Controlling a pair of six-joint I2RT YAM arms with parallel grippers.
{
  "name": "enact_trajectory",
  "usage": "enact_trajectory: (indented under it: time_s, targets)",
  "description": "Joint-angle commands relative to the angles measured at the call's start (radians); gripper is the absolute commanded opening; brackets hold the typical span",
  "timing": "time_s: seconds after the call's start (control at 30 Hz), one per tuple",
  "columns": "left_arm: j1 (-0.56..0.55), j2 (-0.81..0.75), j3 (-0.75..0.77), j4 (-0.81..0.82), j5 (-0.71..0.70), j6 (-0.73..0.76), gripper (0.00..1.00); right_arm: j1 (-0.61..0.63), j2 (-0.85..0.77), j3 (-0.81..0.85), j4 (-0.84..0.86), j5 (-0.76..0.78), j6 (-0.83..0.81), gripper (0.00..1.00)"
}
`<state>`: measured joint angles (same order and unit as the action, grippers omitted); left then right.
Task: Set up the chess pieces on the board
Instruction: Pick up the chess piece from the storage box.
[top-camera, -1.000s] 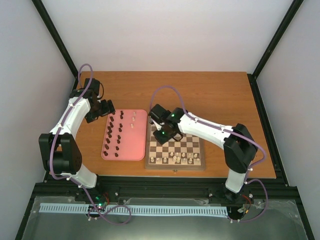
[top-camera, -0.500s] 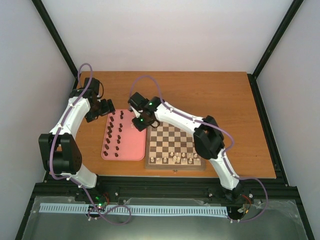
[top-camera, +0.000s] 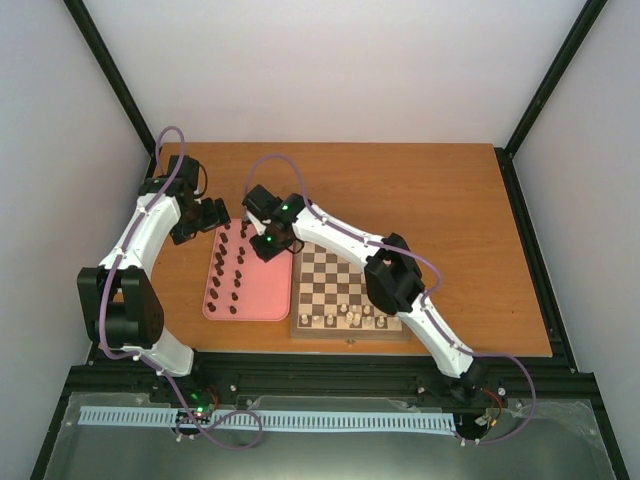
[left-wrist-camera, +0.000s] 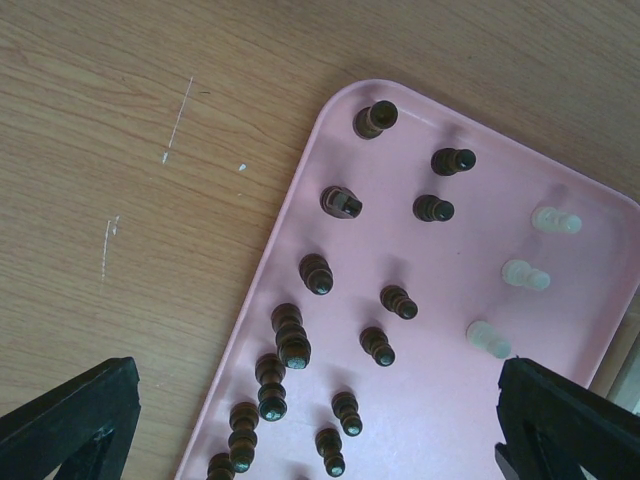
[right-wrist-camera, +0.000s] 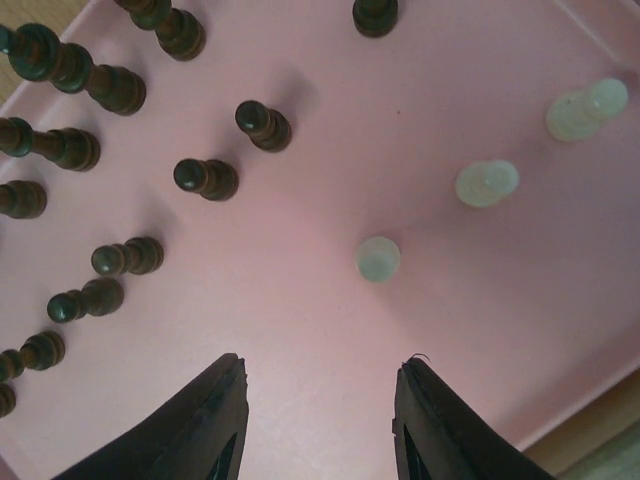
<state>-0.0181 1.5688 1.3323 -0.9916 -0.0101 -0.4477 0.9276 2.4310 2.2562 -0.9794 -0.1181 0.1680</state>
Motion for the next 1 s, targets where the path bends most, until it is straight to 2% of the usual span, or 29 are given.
enact_trajectory:
  time_s: [0.0,0.6,0.83,0.97]
  targets:
    - [-0.003,0.000,0.038,0.001,0.009,0.012,1.00,0.008,0.058,0.058,-0.012,-0.007,-0.018,0.41]
    - [-0.003,0.000,0.031,0.002,0.006,0.010,1.00,-0.019,0.166,0.155,0.028,0.022,-0.007,0.41]
    - [-0.003,0.013,0.037,0.002,0.009,0.010,1.00,-0.026,0.174,0.157,0.047,0.020,-0.011,0.37]
    - [-0.002,0.021,0.039,0.003,0.010,0.010,1.00,-0.028,0.179,0.158,0.048,0.008,-0.012,0.31]
